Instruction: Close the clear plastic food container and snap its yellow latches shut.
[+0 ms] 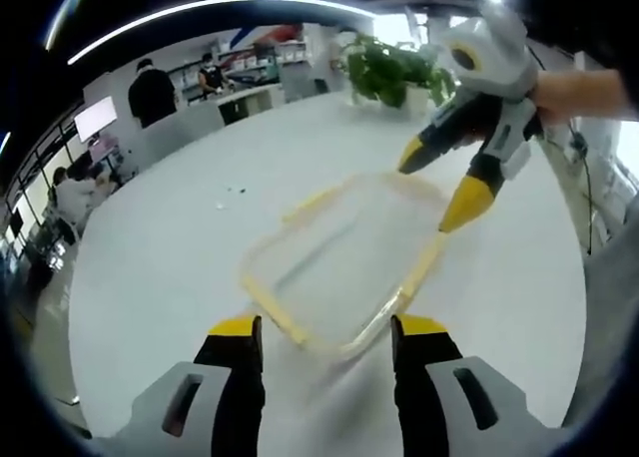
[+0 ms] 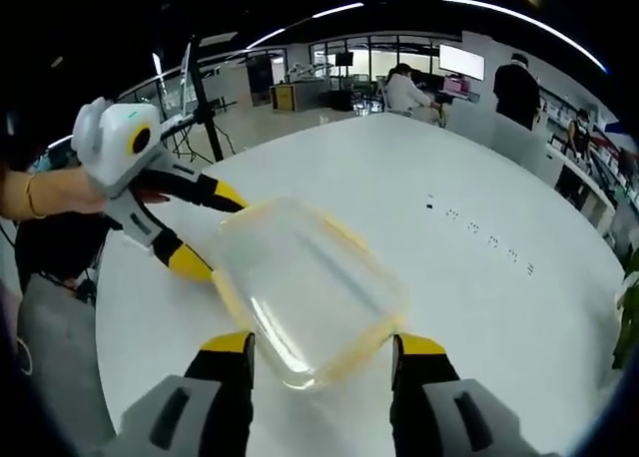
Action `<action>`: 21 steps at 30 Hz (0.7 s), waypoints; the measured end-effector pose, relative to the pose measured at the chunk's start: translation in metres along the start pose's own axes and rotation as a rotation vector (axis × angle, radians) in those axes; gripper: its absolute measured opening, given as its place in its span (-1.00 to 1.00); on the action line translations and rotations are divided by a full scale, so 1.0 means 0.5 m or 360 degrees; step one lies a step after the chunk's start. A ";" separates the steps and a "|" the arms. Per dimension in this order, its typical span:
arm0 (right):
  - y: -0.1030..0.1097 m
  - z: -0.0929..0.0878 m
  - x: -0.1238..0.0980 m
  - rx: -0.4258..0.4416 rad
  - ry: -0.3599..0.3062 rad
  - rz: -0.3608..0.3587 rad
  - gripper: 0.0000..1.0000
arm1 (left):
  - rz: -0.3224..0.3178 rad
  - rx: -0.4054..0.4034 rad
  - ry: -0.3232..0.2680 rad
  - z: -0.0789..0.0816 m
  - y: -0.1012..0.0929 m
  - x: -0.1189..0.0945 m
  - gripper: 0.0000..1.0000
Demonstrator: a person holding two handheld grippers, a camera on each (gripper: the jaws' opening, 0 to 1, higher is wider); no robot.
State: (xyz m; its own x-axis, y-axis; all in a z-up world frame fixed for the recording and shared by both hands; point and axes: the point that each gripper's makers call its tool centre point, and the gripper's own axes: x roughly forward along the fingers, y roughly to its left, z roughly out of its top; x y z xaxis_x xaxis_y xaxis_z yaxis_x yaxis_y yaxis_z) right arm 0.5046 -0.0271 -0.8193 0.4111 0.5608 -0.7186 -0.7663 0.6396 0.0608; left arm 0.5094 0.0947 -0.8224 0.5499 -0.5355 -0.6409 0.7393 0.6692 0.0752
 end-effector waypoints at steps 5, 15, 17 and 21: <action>-0.006 -0.006 -0.016 0.0060 -0.0039 -0.0037 0.08 | 0.0012 -0.0055 -0.0013 -0.002 0.006 -0.018 -0.05; 0.014 -0.030 -0.061 0.0112 -0.0071 -0.0072 0.08 | 0.0059 -0.0090 -0.0045 -0.008 0.010 -0.066 -0.06; 0.023 -0.036 -0.070 0.0114 -0.0077 -0.0069 0.08 | 0.0076 -0.0123 -0.0060 -0.012 0.011 -0.081 -0.06; 0.033 -0.053 -0.089 0.0148 -0.0082 -0.0083 0.10 | 0.0092 -0.0130 -0.0064 -0.026 0.008 -0.103 -0.05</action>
State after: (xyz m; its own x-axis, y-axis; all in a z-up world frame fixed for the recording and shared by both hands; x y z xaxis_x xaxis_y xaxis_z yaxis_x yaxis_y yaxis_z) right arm 0.4604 -0.0554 -0.8045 0.4759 0.5505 -0.6859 -0.6950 0.7133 0.0902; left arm 0.4789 0.1316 -0.7990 0.6073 -0.5138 -0.6060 0.6725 0.7385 0.0478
